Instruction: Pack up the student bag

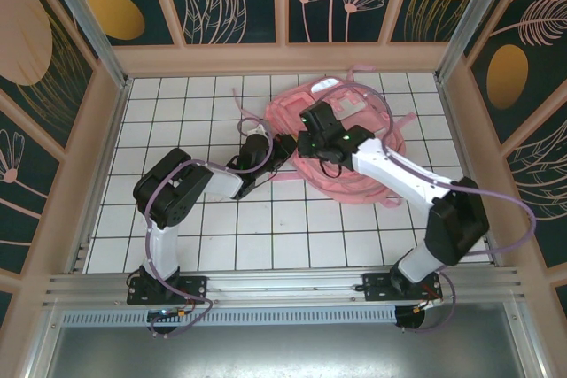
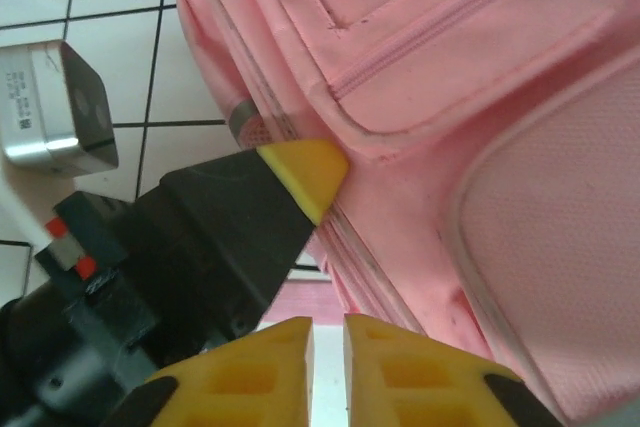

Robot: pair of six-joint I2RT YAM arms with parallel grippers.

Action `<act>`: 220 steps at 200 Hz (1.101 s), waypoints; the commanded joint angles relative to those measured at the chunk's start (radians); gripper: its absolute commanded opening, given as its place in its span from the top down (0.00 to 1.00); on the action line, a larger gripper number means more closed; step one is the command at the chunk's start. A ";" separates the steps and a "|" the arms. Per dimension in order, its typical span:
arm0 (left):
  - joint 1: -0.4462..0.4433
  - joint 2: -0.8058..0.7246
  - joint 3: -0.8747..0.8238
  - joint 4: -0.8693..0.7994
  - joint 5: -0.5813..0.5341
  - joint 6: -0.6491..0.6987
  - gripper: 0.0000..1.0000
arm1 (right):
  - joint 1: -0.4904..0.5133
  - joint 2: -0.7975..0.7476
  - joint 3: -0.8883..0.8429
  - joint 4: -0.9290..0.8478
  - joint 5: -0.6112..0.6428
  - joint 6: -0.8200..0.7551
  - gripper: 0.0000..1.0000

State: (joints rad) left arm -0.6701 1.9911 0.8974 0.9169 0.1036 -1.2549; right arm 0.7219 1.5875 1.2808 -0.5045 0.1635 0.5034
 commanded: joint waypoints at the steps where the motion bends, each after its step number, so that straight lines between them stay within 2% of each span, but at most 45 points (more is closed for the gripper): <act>1: -0.006 -0.023 0.006 0.067 0.011 0.001 0.97 | 0.029 0.067 0.063 -0.078 0.136 -0.052 0.91; 60: -0.006 -0.041 0.019 0.023 0.001 0.022 0.96 | 0.070 0.218 0.125 -0.167 0.309 -0.111 0.93; 94: -0.005 -0.048 0.033 -0.003 -0.026 0.046 0.96 | 0.111 0.264 0.149 -0.306 0.378 -0.091 0.95; 141: -0.004 -0.032 0.062 -0.002 -0.021 0.061 0.96 | 0.153 0.117 0.120 -0.533 0.352 0.032 0.94; 172: -0.004 -0.019 0.069 0.004 -0.004 0.060 0.96 | 0.147 0.031 0.112 -0.537 0.316 0.067 0.91; 182: -0.005 -0.019 0.069 0.007 -0.001 0.057 0.96 | 0.137 0.020 0.113 -0.505 0.305 0.056 0.87; 197: -0.004 -0.024 0.070 0.012 0.001 0.052 0.96 | 0.126 0.024 0.109 -0.440 0.295 0.020 0.72; 209: -0.004 -0.028 0.069 0.016 0.004 0.049 0.96 | 0.125 0.041 0.104 -0.403 0.322 -0.016 0.61; 220: -0.004 -0.033 0.067 0.016 0.005 0.049 0.96 | 0.123 0.068 0.106 -0.385 0.367 -0.043 0.56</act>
State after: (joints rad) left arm -0.6708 1.9869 0.9279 0.8627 0.0967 -1.2198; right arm 0.8516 1.6119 1.3979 -0.9520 0.4667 0.5022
